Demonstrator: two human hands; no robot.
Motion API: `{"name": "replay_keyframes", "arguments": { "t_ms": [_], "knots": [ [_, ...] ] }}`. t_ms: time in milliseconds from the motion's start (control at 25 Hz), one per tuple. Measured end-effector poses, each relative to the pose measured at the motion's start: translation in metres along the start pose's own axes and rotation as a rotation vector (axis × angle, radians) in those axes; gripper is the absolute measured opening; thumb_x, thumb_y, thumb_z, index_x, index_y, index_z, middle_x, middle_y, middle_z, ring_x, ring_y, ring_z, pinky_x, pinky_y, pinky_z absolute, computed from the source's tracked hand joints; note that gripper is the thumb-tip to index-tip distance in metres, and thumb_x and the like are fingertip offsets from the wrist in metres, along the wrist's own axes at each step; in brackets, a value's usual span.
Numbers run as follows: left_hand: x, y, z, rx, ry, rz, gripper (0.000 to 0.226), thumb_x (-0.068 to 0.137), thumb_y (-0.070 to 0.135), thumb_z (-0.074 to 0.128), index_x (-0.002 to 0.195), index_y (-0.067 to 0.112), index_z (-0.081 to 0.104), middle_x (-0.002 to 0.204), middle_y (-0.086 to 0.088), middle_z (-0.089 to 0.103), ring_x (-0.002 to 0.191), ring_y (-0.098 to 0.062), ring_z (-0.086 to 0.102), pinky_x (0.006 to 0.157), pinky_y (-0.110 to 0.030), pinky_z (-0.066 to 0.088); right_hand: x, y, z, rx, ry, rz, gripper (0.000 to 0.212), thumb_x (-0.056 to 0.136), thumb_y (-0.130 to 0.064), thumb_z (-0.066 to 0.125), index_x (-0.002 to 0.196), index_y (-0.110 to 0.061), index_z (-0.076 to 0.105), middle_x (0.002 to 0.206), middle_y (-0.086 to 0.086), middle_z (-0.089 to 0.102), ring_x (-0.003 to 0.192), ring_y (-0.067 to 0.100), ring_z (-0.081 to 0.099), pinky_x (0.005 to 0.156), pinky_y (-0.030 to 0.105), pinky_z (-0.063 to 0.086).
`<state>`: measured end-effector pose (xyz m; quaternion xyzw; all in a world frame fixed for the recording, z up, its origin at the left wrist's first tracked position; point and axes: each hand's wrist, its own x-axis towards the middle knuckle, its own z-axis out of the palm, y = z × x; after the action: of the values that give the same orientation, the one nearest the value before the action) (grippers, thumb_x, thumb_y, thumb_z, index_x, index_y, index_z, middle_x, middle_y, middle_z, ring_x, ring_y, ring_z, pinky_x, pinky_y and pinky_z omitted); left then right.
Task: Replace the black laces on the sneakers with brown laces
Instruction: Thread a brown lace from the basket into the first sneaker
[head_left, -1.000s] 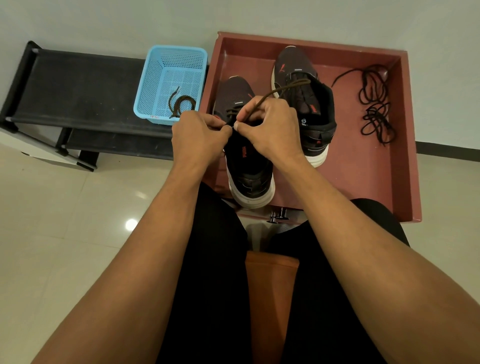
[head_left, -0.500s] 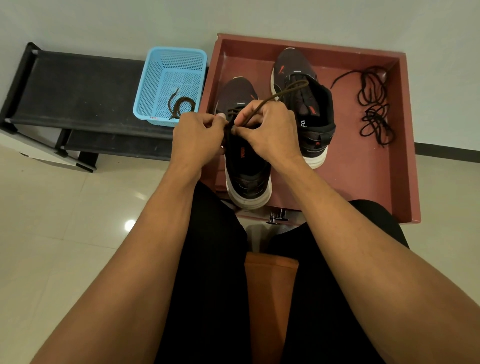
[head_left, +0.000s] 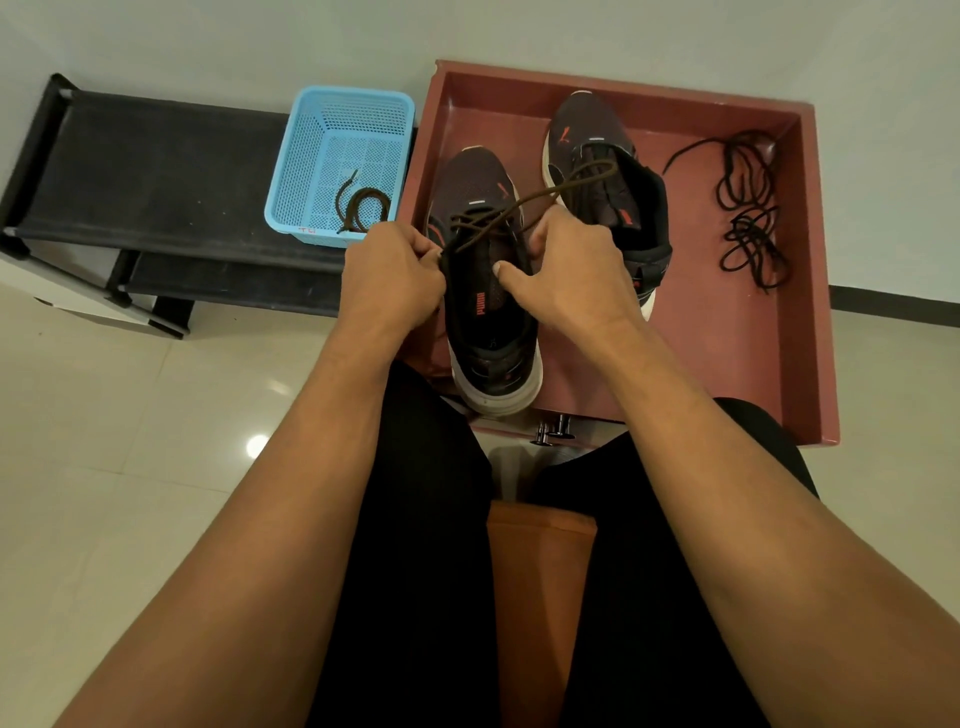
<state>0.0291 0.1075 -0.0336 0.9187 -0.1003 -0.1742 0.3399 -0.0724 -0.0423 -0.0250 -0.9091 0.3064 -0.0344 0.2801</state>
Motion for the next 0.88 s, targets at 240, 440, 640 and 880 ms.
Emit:
{"name": "replay_keyframes", "arguments": {
  "t_ms": [240, 440, 640, 880],
  "knots": [
    [-0.008, 0.007, -0.007, 0.266, -0.044, 0.024, 0.013, 0.095, 0.012, 0.065, 0.102, 0.012, 0.075, 0.094, -0.009, 0.070, 0.094, -0.028, 0.067, 0.075, -0.034, 0.048, -0.002, -0.004, 0.003, -0.123, -0.090, 0.033, 0.027, 0.104, -0.028, 0.049, 0.117, -0.008, 0.061, 0.111, 0.018, 0.067, 0.104, 0.042, 0.066, 0.087, 0.049, 0.057],
    [-0.014, 0.001, -0.007, 0.563, -0.210, 0.022, 0.032, 0.092, 0.023, 0.067, 0.119, 0.007, 0.069, 0.118, -0.024, 0.065, 0.109, -0.045, 0.064, 0.094, -0.050, 0.057, -0.002, -0.006, 0.001, -0.120, -0.116, 0.059, 0.028, 0.106, -0.027, 0.047, 0.121, -0.007, 0.060, 0.117, 0.019, 0.065, 0.108, 0.042, 0.065, 0.085, 0.046, 0.053],
    [-0.012, 0.001, -0.007, 0.388, -0.106, 0.116, 0.022, 0.091, 0.023, 0.068, 0.110, 0.016, 0.075, 0.099, -0.016, 0.073, 0.095, -0.037, 0.072, 0.091, -0.046, 0.060, -0.002, -0.006, 0.000, -0.120, -0.143, 0.065, 0.027, 0.106, -0.027, 0.047, 0.121, -0.009, 0.059, 0.117, 0.017, 0.065, 0.108, 0.041, 0.064, 0.083, 0.045, 0.051],
    [-0.012, 0.014, -0.010, 0.200, 0.057, 0.226, 0.009, 0.095, 0.024, 0.072, 0.098, 0.025, 0.080, 0.091, 0.002, 0.075, 0.095, -0.021, 0.072, 0.088, -0.035, 0.058, 0.000, -0.007, 0.001, -0.108, -0.141, 0.070, 0.024, 0.106, -0.026, 0.047, 0.119, -0.010, 0.060, 0.106, 0.010, 0.060, 0.106, 0.037, 0.064, 0.078, 0.041, 0.047]
  ]
}}
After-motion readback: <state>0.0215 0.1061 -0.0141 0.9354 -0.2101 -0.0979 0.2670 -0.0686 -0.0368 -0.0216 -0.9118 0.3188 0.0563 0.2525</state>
